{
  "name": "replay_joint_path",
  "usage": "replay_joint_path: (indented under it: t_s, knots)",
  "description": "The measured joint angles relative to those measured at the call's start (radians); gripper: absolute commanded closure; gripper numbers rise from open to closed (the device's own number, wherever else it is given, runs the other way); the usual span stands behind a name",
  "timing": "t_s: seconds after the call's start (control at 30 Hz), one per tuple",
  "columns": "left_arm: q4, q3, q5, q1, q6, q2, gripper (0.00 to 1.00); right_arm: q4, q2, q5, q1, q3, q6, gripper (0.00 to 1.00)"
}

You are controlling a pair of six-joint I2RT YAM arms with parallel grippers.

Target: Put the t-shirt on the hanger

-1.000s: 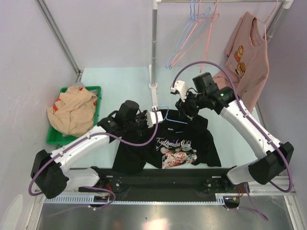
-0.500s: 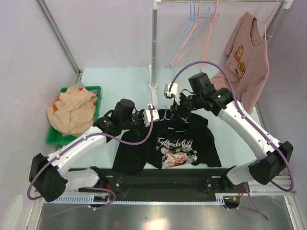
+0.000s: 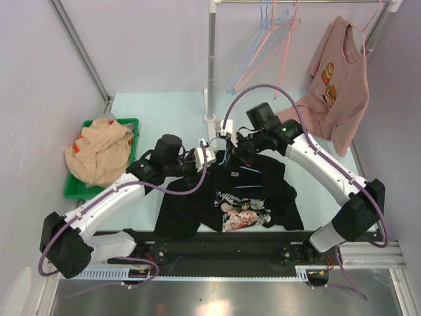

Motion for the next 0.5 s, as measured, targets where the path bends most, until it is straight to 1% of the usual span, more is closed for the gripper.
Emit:
replay_joint_path:
  t_s: [0.07, 0.17, 0.33, 0.43, 0.5]
  knots:
    - [0.0, 0.0, 0.011, 0.009, 0.0, -0.001, 0.89, 0.005, 0.0, -0.006, -0.008, 0.0, 0.002, 1.0]
    - [-0.004, 0.0, 0.042, 0.034, 0.001, -0.01, 0.87, 0.005, 0.0, -0.03, -0.027, 0.0, 0.006, 1.0]
    - [-0.065, -0.002, 0.073, 0.119, 0.026, -0.036, 0.8, -0.018, -0.034, -0.053, -0.116, -0.006, 0.01, 1.0]
    - [-0.081, -0.003, 0.101, 0.152, 0.053, -0.059, 0.73, -0.027, -0.074, -0.075, -0.162, -0.008, 0.009, 1.0]
    - [-0.101, -0.003, 0.103, 0.162, 0.065, -0.071, 0.65, -0.042, -0.093, -0.079, -0.174, -0.008, 0.008, 1.0]
